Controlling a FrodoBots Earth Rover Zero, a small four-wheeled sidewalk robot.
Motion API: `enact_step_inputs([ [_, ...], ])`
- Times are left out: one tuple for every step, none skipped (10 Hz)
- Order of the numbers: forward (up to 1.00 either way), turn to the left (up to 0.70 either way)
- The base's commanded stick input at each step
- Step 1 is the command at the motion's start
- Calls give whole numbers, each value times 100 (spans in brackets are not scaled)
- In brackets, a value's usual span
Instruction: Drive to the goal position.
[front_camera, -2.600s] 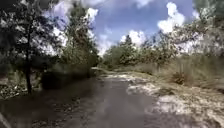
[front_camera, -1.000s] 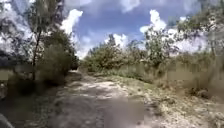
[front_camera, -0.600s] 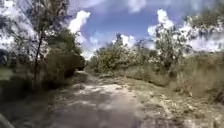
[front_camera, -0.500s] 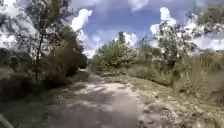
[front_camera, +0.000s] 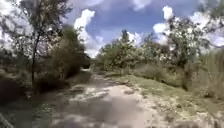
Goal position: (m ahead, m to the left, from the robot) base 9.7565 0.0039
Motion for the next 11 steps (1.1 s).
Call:
enact_step_inputs([
  [100, 0],
  [100, 0],
  [100, 0],
  [100, 19],
  [100, 27],
  [100, 27],
  [100, 27],
  [100, 27],
  [100, 27],
  [100, 27],
  [100, 27],
])
